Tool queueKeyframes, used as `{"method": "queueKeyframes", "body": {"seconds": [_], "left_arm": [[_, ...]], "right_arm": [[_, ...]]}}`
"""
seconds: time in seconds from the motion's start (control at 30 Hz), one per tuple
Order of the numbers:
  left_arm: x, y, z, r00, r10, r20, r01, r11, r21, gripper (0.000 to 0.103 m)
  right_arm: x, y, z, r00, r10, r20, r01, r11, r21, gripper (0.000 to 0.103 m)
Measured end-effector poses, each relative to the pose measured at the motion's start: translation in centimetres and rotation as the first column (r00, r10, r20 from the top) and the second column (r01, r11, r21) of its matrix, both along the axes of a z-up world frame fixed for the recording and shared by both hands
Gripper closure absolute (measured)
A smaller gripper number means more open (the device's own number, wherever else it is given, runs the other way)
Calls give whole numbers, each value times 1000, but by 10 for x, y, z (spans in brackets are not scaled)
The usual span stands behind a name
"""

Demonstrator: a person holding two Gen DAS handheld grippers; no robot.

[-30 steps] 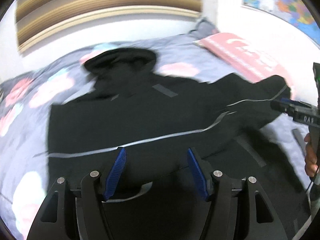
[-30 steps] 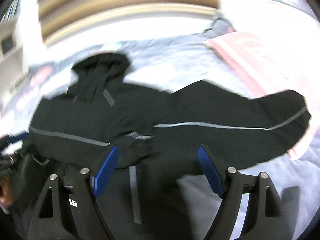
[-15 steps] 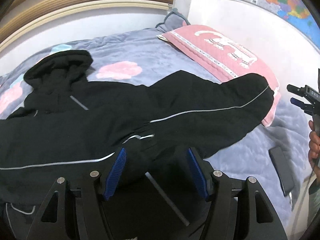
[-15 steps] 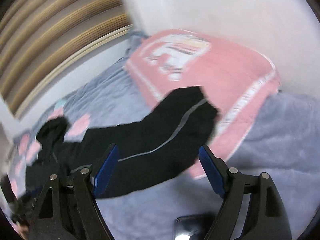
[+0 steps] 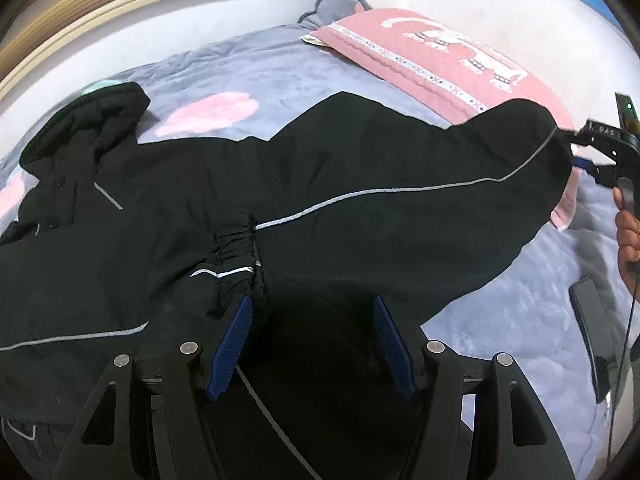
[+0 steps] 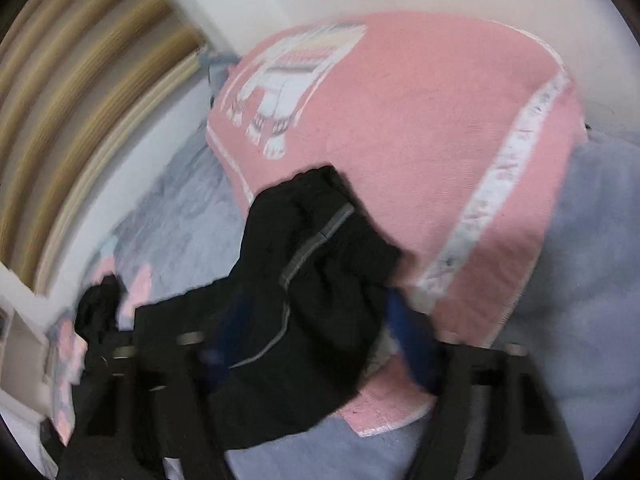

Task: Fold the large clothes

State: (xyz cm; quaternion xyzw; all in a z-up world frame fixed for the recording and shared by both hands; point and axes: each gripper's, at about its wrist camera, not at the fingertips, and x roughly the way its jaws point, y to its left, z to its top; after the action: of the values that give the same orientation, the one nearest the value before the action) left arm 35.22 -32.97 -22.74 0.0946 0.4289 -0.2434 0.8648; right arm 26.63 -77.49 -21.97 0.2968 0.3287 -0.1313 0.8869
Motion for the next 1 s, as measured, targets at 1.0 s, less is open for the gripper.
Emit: {"method": "queueKeyframes", "body": {"seconds": [1.0], "left_arm": [[-6, 161, 82, 987, 123, 101, -98, 969, -226, 38]], "right_arm": [[7, 173, 97, 986, 106, 132, -80, 980, -184, 87]]}}
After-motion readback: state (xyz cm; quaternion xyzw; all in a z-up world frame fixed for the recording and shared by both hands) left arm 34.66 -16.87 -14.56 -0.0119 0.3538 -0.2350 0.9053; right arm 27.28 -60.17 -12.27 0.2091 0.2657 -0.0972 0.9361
